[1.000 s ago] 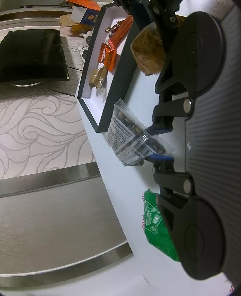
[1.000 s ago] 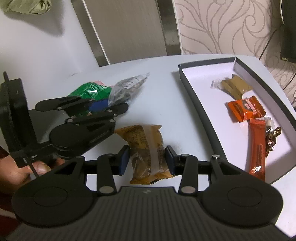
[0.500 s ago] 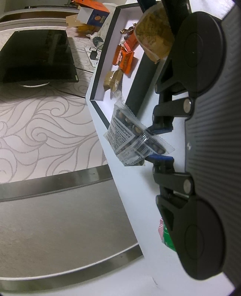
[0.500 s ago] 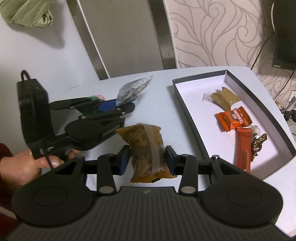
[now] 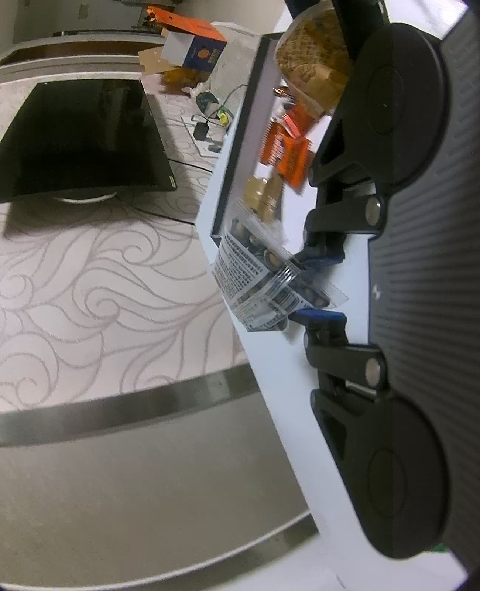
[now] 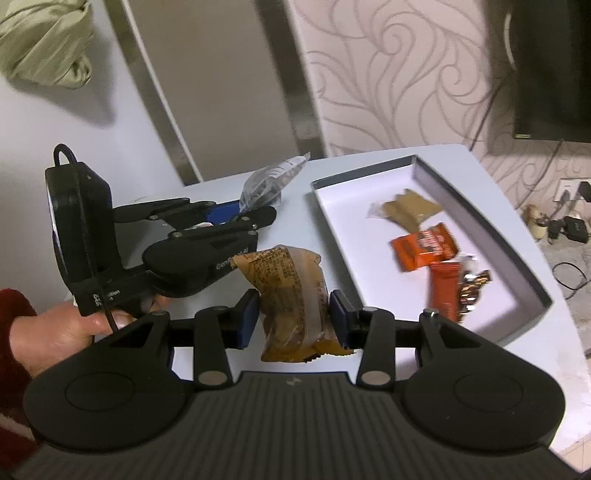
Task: Organize snacks
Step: 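Lift both clear packets and carry them over the white box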
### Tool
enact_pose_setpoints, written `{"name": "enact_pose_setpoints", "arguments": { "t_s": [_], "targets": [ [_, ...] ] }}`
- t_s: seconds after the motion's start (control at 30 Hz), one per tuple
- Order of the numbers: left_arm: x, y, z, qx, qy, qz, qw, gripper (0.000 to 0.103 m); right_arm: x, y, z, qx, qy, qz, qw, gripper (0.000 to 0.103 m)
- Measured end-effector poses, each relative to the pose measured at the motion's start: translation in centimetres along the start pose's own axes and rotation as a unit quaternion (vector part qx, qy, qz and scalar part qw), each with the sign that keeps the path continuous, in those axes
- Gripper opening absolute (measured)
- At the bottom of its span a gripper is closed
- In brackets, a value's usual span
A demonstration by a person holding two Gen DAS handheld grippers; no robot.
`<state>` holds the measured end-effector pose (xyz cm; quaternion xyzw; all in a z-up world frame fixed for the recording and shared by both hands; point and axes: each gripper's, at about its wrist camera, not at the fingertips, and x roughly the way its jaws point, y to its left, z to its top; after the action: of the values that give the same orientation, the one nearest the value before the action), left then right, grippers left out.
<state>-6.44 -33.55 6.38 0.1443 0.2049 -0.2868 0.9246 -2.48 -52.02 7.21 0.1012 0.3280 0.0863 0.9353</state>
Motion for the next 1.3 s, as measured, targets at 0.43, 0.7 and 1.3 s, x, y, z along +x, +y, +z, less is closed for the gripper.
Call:
{"name": "enact_pose_setpoints", "arguments": {
  "t_s": [0.43, 0.7, 1.3],
  "targets": [
    [4.2, -4.9, 3.3, 0.007, 0.001, -0.026, 0.9996, 0.026, -0.7, -6.4, 0.2, 0.030, -0.003, -0.066, 0.997, 0.048],
    [6.1, -7.3, 4.0, 0.018, 0.009, -0.032, 0.9993, 0.026, -0.3, -8.8, -0.4, 0.040, 0.007, -0.075, 0.996, 0.048],
    [9.3, -8.6, 4.2, 0.016, 0.029, -0.026, 0.9991, 0.027, 1.7, -10.6, 0.5, 0.028, 0.027, -0.074, 0.997, 0.048]
  ]
}}
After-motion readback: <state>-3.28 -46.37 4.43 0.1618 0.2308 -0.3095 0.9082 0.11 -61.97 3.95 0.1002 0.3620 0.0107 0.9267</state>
